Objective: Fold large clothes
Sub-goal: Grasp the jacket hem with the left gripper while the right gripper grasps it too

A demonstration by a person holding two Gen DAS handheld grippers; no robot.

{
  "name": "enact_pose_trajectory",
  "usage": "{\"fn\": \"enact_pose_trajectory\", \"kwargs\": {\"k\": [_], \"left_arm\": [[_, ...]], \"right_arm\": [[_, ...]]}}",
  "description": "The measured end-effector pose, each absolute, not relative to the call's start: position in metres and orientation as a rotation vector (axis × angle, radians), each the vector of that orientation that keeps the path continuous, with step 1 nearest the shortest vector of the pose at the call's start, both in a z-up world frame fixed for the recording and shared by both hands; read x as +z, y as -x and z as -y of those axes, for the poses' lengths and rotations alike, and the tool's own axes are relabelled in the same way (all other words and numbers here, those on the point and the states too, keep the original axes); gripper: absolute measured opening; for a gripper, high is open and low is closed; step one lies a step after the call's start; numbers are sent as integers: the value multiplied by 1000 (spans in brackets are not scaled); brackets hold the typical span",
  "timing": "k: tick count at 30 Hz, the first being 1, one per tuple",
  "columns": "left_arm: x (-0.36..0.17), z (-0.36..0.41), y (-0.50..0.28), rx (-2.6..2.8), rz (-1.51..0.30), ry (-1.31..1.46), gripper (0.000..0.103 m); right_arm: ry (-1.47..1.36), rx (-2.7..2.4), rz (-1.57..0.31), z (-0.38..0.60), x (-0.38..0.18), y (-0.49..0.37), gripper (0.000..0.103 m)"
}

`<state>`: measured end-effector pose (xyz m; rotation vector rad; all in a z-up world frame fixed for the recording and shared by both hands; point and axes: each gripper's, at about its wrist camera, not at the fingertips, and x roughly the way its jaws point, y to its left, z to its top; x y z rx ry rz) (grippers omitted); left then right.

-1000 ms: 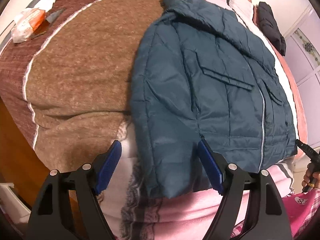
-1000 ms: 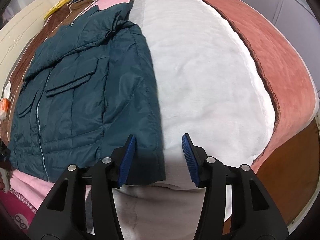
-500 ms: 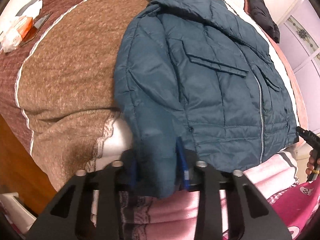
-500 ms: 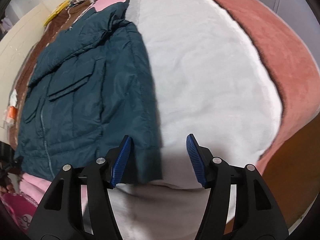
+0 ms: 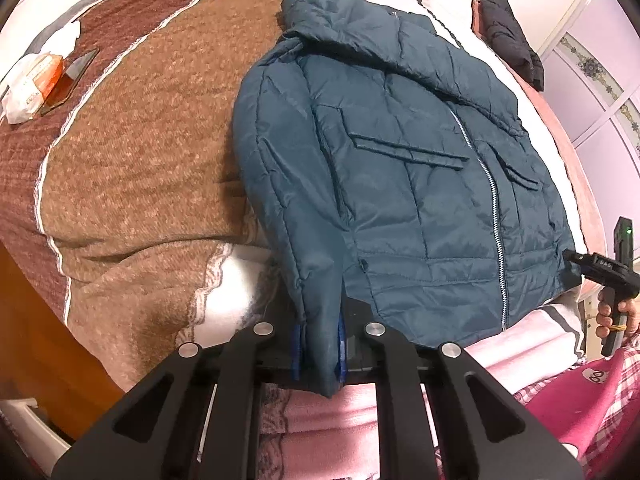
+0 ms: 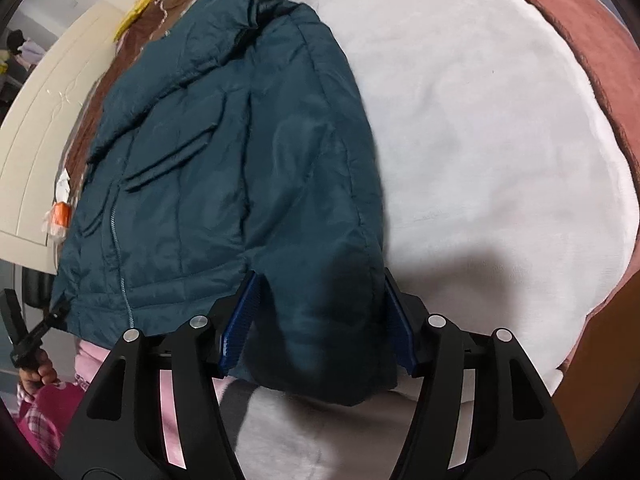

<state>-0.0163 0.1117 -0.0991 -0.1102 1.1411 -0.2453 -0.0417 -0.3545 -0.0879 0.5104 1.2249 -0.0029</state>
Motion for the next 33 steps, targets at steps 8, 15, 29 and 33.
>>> {"fn": "enact_pose_trajectory", "kwargs": {"k": [8, 15, 29, 33], "left_arm": [[-81, -114, 18, -256, -1104, 137, 13], [-46, -122, 22, -249, -1015, 132, 12], [-25, -145, 46, -258, -997, 167, 12], [-14, -152, 46, -268, -982, 221, 12]], "right_arm": [[-545, 79, -1220, 347, -77, 46, 14], [-633, 127, -1114, 348, -39, 66, 11], [-750, 145, -1075, 354, -14, 102, 11], [-803, 156, -1041, 363, -3, 101, 11]]}}
